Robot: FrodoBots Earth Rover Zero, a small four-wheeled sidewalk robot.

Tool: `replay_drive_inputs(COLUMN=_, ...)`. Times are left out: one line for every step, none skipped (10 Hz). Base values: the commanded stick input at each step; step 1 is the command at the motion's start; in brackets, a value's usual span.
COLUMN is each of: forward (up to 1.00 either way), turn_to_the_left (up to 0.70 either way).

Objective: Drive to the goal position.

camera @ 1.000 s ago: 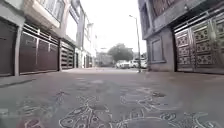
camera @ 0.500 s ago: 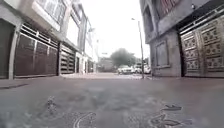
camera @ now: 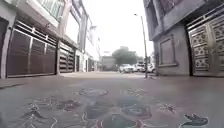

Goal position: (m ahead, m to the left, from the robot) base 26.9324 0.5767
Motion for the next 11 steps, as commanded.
replay_drive_inputs(forward=1.0, turn_to_the_left=0.06)
replay_drive_inputs(forward=1.0, turn_to_the_left=0.06)
replay_drive_inputs(forward=1.0, turn_to_the_left=0.06)
replay_drive_inputs(forward=1.0, turn_to_the_left=0.06)
replay_drive_inputs(forward=1.0, turn_to_the_left=0.06)
replay_drive_inputs(forward=1.0, turn_to_the_left=0.06)
replay_drive_inputs(forward=1.0, turn_to_the_left=0.06)
replay_drive_inputs(forward=1.0, turn_to_the_left=0.06)
replay_drive_inputs(forward=1.0, turn_to_the_left=0.06)
replay_drive_inputs(forward=1.0, turn_to_the_left=0.06)
replay_drive_inputs(forward=1.0, turn_to_the_left=0.06)
